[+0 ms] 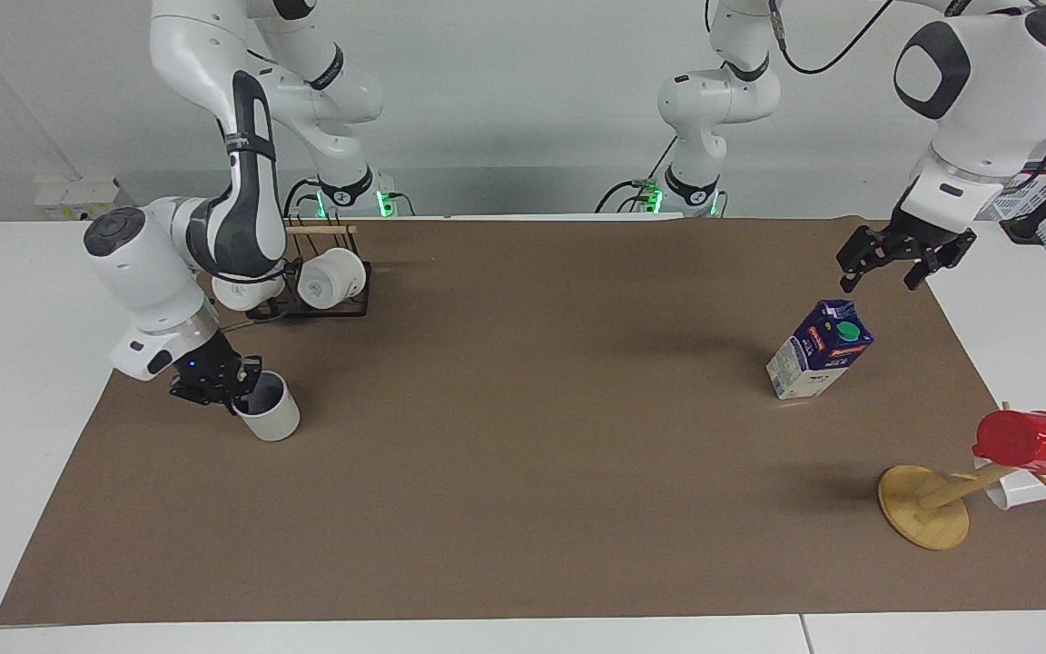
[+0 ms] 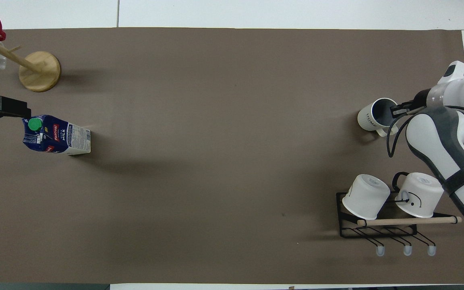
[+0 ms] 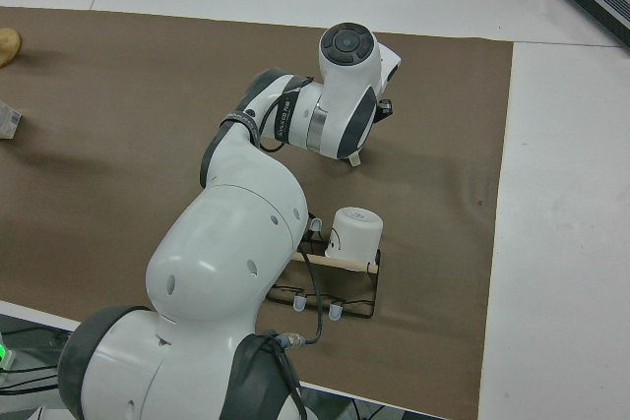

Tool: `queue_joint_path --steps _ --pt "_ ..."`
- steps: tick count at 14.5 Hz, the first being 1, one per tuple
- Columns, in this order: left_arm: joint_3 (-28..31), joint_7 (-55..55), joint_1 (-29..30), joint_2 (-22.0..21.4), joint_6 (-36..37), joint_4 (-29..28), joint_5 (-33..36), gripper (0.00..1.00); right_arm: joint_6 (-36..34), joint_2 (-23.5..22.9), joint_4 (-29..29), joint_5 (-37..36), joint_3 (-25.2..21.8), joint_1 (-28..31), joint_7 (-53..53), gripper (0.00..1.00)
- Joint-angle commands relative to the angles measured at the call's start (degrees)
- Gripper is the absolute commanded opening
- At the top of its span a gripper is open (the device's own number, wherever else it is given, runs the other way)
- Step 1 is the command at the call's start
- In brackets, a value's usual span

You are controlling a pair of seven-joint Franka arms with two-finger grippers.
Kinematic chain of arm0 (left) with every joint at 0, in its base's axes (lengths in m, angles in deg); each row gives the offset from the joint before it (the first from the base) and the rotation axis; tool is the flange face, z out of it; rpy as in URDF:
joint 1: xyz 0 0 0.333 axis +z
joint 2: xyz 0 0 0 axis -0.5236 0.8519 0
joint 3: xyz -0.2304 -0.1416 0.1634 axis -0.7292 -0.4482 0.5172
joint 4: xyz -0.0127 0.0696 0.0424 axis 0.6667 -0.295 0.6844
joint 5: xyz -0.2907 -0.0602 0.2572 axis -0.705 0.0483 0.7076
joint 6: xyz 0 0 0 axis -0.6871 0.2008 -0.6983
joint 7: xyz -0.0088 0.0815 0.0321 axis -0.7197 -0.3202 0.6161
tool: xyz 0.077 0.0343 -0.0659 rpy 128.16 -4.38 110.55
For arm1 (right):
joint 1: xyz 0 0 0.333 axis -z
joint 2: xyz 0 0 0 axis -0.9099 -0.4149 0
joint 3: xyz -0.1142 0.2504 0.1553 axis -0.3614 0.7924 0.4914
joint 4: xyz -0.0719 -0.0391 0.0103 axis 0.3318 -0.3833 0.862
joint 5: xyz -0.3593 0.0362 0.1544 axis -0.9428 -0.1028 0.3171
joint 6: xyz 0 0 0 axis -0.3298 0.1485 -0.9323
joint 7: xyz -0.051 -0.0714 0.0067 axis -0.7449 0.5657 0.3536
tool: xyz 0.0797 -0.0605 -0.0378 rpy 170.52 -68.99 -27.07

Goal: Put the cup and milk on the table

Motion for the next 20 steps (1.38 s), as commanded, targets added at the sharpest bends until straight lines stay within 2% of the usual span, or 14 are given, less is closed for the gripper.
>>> queue_joint_path --steps 1,4,5,10,15,19,20 --pt "-0.2 0.6 0.4 -2.0 -6.5 -7.1 1.0 1.0 -5.9 -0.3 -5.8 1.2 0.3 -0.3 0.9 0.0" --pt "-0.3 4.9 0.3 -1.4 -11.8 -11.2 1.0 1.0 -13.9 0.0 -11.9 -0.2 0.3 -5.3 -9.8 0.0" --pt "-0.3 5.0 0.3 -1.1 -13.9 -12.9 1.0 1.0 -14.4 -0.1 -12.8 -1.4 0.3 -7.8 -13.9 0.0" --pt "-0.2 5.0 0.4 -0.7 -16.8 -16.2 1.0 1.0 -12.0 -0.6 -12.1 -8.7 0.3 -21.2 -37.7 0.0" --pt "-0.2 5.2 1.2 -0.6 -16.7 -16.1 1.0 1.0 -9.9 -5.4 -13.7 -11.9 0.3 -31.3 -54.4 0.0" --pt "-0.2 5.1 1.4 -0.6 -16.8 -16.1 1.0 1.0 -8.5 -6.6 -12.6 -13.1 0.4 -34.1 -57.7 0.0" --pt "-0.2 5.1 1.4 -0.6 -16.8 -16.0 1.0 0.93 -8.1 -6.5 -12.1 -13.1 0.4 -34.1 -57.6 0.0"
